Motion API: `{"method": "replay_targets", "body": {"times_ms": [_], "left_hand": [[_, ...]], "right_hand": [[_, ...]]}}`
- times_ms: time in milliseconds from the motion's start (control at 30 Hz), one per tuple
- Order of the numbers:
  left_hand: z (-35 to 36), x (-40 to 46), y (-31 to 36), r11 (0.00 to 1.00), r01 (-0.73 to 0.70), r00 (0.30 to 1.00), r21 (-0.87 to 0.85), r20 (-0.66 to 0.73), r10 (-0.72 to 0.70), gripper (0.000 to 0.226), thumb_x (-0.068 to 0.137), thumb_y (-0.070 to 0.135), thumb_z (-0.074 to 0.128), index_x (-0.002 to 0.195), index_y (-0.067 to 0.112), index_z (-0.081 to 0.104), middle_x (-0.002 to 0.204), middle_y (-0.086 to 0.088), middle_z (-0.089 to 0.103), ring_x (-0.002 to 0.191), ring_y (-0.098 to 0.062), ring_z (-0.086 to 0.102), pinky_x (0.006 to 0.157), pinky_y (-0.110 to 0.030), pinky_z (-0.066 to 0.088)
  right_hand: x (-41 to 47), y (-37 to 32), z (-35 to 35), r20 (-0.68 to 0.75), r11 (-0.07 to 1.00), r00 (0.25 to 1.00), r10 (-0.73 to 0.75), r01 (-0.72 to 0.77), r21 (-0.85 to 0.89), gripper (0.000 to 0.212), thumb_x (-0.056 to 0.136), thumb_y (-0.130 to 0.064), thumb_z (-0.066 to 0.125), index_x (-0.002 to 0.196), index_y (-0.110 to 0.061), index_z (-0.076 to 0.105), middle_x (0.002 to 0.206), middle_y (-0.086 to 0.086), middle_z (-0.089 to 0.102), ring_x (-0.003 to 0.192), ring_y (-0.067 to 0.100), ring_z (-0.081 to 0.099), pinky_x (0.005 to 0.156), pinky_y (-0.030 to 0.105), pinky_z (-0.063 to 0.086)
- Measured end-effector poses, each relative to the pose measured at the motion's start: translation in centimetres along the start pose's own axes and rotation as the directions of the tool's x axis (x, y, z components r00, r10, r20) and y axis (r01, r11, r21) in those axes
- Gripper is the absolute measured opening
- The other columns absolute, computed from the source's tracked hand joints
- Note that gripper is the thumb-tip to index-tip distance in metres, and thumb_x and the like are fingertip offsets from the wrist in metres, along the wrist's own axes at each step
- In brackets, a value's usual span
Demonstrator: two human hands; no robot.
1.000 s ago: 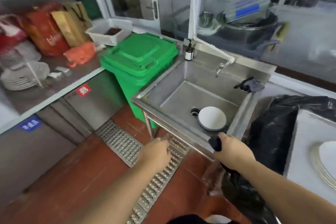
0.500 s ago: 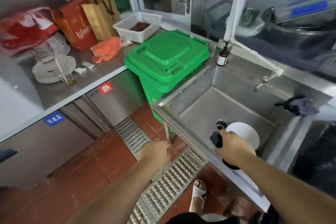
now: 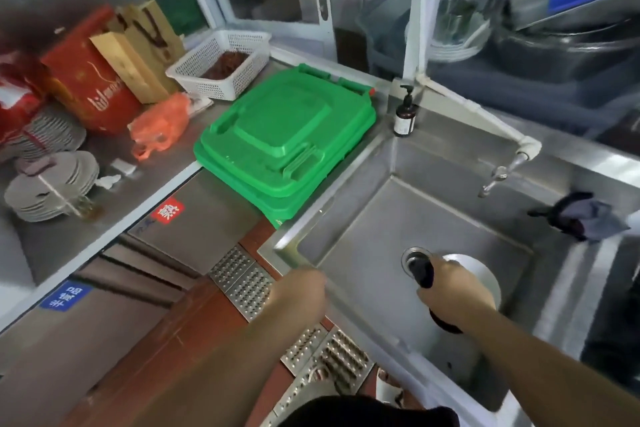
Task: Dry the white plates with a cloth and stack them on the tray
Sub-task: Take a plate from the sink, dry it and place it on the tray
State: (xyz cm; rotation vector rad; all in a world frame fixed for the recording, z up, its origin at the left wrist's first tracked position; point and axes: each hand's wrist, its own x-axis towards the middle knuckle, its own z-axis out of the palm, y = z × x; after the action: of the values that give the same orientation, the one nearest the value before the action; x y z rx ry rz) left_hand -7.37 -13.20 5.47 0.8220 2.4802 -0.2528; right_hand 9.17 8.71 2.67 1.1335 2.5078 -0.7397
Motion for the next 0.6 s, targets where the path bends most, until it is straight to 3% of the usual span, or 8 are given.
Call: {"method": "replay_targets", "body": {"times_ms": [133,233,400,500,600], "left_hand": [[-1.4,4.2,2.6,0.981,-0.175,0.985,0.082,0.007,0.175,0.022,0.096,0.028,0.059,0.113,0.018,0.069,0.112,-0.005,0.072,0.104,-0.027,0.069,0.088,-0.04,0.059],[-2.0,7.4,4.7,0.939,-0.282,0.958,0.199,0.003,0.287,0.026,0.094,0.026,0.059,0.115,0.015,0.07,0.112,-0.005,0.072,0.107,-0.03,0.069,0.086,-0.037,0.054],[-1.5,12.8,6.8,0.853,-0.458,0.886,0.252,0.056,0.459,0.028,0.095,0.03,0.057,0.113,0.014,0.071,0.113,-0.007,0.071,0.105,-0.032,0.07,0.084,-0.038,0.056],[-1.0,15.8,7.3,0.792,-0.548,0.834,0.27,0.098,0.543,0.029,0.096,0.034,0.055,0.111,0.013,0.069,0.116,-0.009,0.069,0.107,-0.033,0.068,0.086,-0.038,0.055],[-0.5,18.3,7.8,0.742,-0.604,0.794,0.292,0.141,0.591,0.037,0.099,0.046,0.054,0.114,0.016,0.068,0.12,-0.008,0.066,0.111,-0.033,0.065,0.088,-0.038,0.053]], "right_hand": [[0.8,2.4,0.1,-0.023,0.991,0.992,0.124,-0.123,0.062,0.019,0.088,-0.031,0.054,0.105,-0.024,0.049,0.097,0.001,0.061,0.078,0.025,0.061,0.074,0.038,0.054],[0.8,3.8,0.0,0.002,0.966,0.969,0.247,-0.246,0.078,0.031,0.09,-0.029,0.058,0.117,-0.02,0.047,0.102,0.003,0.052,0.08,0.029,0.058,0.068,0.035,0.046],[0.5,5.4,1.0,-0.019,0.885,0.896,0.443,-0.434,0.17,0.024,0.093,-0.034,0.054,0.113,-0.022,0.052,0.11,0.006,0.059,0.082,0.028,0.059,0.073,0.04,0.054],[0.3,5.3,2.2,-0.037,0.813,0.833,0.552,-0.527,0.246,0.032,0.098,-0.047,0.038,0.109,-0.022,0.053,0.103,0.008,0.062,0.078,0.027,0.063,0.072,0.041,0.058],[0.6,5.2,3.5,-0.025,0.756,0.783,0.621,-0.589,0.286,0.034,0.097,-0.052,0.037,0.109,-0.024,0.053,0.1,0.004,0.063,0.075,0.023,0.063,0.067,0.04,0.057]]}}
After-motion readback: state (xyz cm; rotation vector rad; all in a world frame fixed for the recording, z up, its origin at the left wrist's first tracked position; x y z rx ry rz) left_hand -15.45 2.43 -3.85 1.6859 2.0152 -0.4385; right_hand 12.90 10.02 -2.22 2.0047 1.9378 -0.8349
